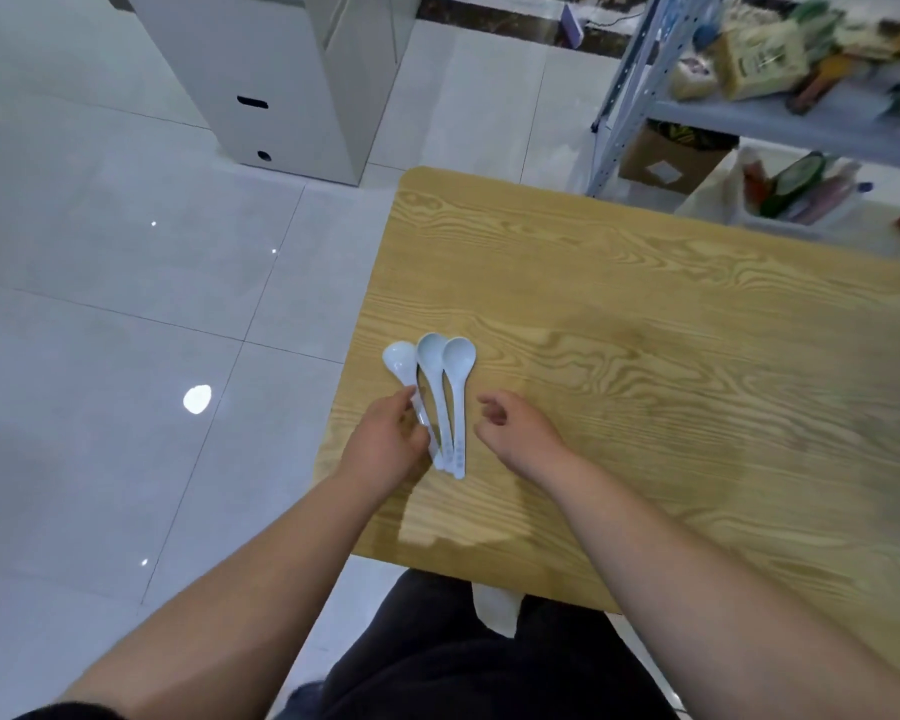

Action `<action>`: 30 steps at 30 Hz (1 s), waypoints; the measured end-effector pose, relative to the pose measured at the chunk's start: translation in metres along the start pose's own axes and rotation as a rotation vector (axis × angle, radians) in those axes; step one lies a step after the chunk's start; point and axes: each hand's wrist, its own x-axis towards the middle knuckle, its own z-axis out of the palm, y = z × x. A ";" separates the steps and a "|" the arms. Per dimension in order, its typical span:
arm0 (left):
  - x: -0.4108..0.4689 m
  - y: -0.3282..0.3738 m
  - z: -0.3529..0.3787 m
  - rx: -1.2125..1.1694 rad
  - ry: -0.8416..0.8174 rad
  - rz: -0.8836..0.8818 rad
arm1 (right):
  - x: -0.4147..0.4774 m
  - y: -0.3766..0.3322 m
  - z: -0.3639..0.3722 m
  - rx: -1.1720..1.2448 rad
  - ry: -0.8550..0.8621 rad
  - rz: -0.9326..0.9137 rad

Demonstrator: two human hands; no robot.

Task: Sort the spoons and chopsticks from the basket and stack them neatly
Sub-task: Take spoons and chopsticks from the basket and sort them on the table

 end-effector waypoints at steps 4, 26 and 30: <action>-0.065 0.040 -0.003 -0.148 -0.127 0.129 | -0.085 0.034 -0.039 0.114 0.003 -0.096; -0.199 0.315 0.244 -0.223 -0.459 0.499 | -0.320 0.313 -0.256 0.363 0.309 -0.166; -0.202 0.339 0.274 -0.165 -0.549 0.510 | -0.325 0.335 -0.294 0.358 0.388 -0.165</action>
